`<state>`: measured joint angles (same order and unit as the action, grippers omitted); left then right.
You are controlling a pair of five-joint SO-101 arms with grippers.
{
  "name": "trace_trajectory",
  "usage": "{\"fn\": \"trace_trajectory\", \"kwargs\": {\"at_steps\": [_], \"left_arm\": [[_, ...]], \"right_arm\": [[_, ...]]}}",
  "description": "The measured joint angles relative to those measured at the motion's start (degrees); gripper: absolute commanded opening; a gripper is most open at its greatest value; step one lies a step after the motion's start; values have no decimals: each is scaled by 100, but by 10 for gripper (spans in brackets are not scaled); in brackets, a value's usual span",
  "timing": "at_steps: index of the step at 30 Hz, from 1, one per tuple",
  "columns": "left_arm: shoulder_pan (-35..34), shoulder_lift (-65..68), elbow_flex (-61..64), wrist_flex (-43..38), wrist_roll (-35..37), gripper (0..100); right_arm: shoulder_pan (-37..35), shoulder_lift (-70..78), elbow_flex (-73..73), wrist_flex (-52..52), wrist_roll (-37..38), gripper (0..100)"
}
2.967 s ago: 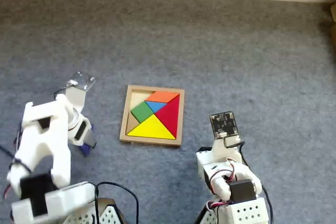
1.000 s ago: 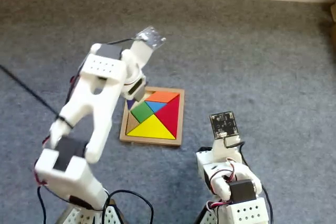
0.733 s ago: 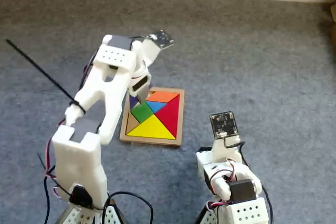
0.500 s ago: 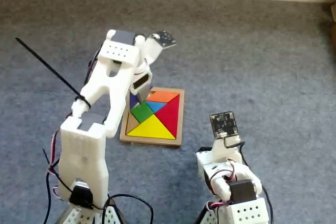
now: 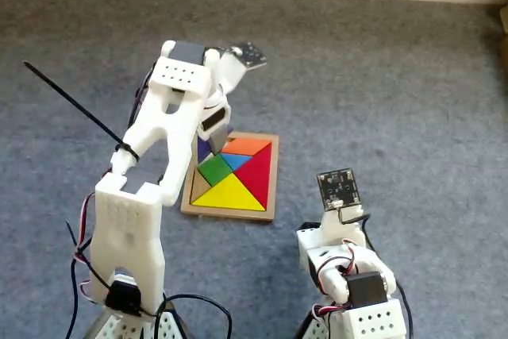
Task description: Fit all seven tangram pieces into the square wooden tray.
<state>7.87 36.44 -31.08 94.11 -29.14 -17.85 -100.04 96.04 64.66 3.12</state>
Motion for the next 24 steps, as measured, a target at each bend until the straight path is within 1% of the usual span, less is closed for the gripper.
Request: {"fn": "trace_trajectory", "kwargs": {"at_steps": [6,11,24], "left_arm": [[0,0,0,53,0,207],[0,0,-9,53,0,275],[0,0,-9,53,0,274]], "right_arm": [[0,0,0,0,0,6],[0,0,0,0,0,6],[0,0,0,0,0,6]]}}
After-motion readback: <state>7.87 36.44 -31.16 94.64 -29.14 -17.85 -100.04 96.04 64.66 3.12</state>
